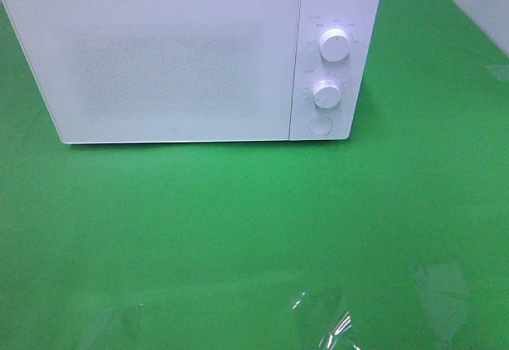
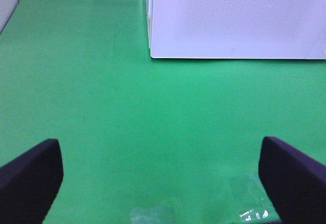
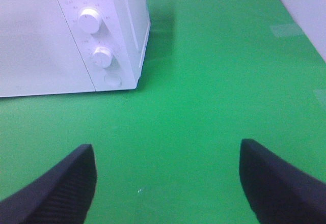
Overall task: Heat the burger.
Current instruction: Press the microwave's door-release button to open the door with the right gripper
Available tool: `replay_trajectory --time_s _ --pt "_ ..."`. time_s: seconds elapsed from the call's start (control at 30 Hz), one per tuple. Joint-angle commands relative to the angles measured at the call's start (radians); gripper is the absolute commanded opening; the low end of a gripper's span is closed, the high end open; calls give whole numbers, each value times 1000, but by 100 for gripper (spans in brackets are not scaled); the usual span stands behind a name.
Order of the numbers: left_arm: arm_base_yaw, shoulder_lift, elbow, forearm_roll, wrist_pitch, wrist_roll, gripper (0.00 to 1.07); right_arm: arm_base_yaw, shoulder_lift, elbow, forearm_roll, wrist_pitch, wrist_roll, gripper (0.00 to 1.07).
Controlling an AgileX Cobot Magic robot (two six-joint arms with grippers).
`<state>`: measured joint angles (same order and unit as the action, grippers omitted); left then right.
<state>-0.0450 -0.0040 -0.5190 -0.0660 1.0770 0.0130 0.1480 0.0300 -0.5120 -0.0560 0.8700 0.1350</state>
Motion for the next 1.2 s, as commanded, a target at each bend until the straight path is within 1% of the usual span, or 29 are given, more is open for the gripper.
replay_trajectory --time_s 0.03,0.07,0.13,0.17,0.27,0.33,0.43,0.5,0.53,0.57,0.6,0.63,0.67,0.73,0.83,0.87,1.0,1.03,1.07,1.1,1.13,1.17,1.2 --pt "5 -16 3 -8 -8 -1 97 -6 52 -6 -1 -69 -12 76" --pt "5 -16 3 -8 -8 -1 97 -6 103 -6 -1 -113 -12 76" --pt "5 -16 3 -8 -8 -1 97 -6 132 -6 -1 -140 -11 76" --pt "5 -16 3 -8 -8 -1 97 -6 185 -6 -1 -200 -11 76" --pt "5 -16 3 -8 -8 -1 97 -6 215 -6 -1 -225 -11 76" --pt "5 -16 3 -8 -8 -1 97 -6 322 8 -1 -350 -11 76" --pt "5 -16 3 -8 -8 -1 97 -6 345 11 0 -374 -11 76" --pt "5 -16 3 -8 -8 -1 97 -6 452 18 3 -477 -11 76" --pt "5 -16 3 -8 -8 -1 97 -6 452 18 3 -477 -11 76" --pt "5 -16 3 -8 -8 -1 97 -6 507 18 3 -522 -11 76" --pt "5 -16 3 -8 -8 -1 97 -6 507 18 3 -522 -11 76" --pt "5 -16 3 -8 -8 -1 97 -6 554 18 3 -566 -11 76" --pt "5 -16 3 -8 -8 -1 97 -6 554 18 3 -566 -11 76" --pt "5 -16 3 -8 -8 -1 97 -6 622 18 3 -633 -11 76" --pt "5 -16 3 -8 -8 -1 97 -6 663 18 2 -669 -9 76" --pt "5 -16 3 -8 -8 -1 97 -6 707 18 2 -713 -8 77" --pt "5 -16 3 -8 -8 -1 97 -5 765 22 3 -792 -8 77" --pt "5 -16 3 -8 -8 -1 97 -2 803 34 3 -856 -8 79" --pt "5 -16 3 -8 -8 -1 97 -2 803 34 3 -856 -8 79" --pt "5 -16 3 -8 -8 -1 97 -2 835 51 11 -917 -8 80" --pt "5 -16 3 -8 -8 -1 97 -2 835 51 11 -917 -8 80" --pt "5 -16 3 -8 -8 -1 97 -2 870 68 22 -977 -8 80" --pt "5 -16 3 -8 -8 -1 97 -2 870 68 22 -977 -8 80"
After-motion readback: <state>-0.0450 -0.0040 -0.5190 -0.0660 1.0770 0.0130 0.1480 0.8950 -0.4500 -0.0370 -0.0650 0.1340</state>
